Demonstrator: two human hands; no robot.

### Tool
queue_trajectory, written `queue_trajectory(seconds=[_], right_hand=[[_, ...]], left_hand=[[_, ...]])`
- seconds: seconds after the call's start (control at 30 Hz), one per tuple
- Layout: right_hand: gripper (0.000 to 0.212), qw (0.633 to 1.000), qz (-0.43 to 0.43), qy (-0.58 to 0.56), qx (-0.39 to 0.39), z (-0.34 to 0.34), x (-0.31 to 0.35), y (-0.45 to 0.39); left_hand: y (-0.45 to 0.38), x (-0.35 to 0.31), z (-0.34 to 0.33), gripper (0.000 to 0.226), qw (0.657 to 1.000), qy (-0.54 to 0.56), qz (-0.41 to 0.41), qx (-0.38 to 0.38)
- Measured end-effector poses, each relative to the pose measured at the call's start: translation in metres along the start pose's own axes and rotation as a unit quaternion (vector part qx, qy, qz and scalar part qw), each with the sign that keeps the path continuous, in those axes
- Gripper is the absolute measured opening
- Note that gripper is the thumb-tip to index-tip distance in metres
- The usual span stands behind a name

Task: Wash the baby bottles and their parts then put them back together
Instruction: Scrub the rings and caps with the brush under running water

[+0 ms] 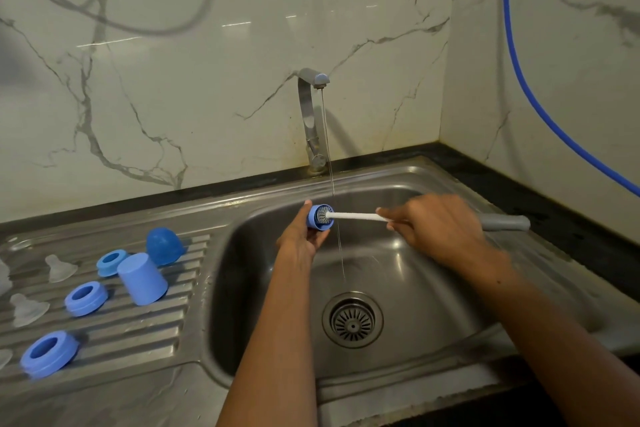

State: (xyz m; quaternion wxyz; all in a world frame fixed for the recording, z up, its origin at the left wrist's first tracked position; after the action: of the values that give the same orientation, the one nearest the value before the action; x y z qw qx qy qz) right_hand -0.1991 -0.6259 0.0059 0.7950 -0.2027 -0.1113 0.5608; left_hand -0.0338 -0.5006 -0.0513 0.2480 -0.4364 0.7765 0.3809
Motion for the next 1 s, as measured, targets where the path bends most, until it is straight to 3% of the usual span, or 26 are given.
queue_trajectory(seconds=[0.37, 0.5, 0.6, 0.77, 0.9, 1.0], right_hand=[[0.037, 0.998, -0.042, -0.041, 0.029, -0.007, -0.001, 0.000], [0.033, 0.971, -0.052, -0.207, 0.108, -0.014, -0.008, -0.001], [0.025, 0.944, -0.072, -0.293, 0.134, -0.010, -0.025, 0.001], [0.019, 0.908, -0.111, -0.388, 0.113, -0.005, -0.038, 0.006], [0.021, 0.899, -0.117, -0.397, 0.142, -0.013, -0.026, 0.002], [0.028, 0.898, -0.129, -0.404, 0.116, -0.025, -0.009, 0.000]], left_hand=[[0.002, 0.004, -0.006, 0.051, 0.999, -0.043, 0.000, 0.013], [0.000, -0.003, -0.007, 0.050, 0.999, -0.013, -0.027, 0.024], [-0.002, -0.008, -0.003, 0.048, 0.996, 0.008, -0.083, -0.011], [-0.004, -0.007, 0.004, 0.054, 0.991, -0.008, -0.117, -0.069], [-0.001, -0.003, -0.006, 0.043, 0.995, -0.016, -0.095, -0.012], [-0.002, -0.001, -0.011, 0.044, 0.996, -0.013, -0.088, 0.010]])
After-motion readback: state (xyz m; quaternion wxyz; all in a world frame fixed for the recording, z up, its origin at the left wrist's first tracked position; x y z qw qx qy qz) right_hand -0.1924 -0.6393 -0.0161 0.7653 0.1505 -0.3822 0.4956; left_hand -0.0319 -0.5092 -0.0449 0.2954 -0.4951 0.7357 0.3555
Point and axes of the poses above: each hand's wrist, its own y-axis away from the middle knuckle, its own z-axis out of the back of the hand, x = y × z, the point moved 2 cm from there along -y, towards the middle knuckle, and after that the axes turned 6 degrees about -z, right-handed, at the moved point
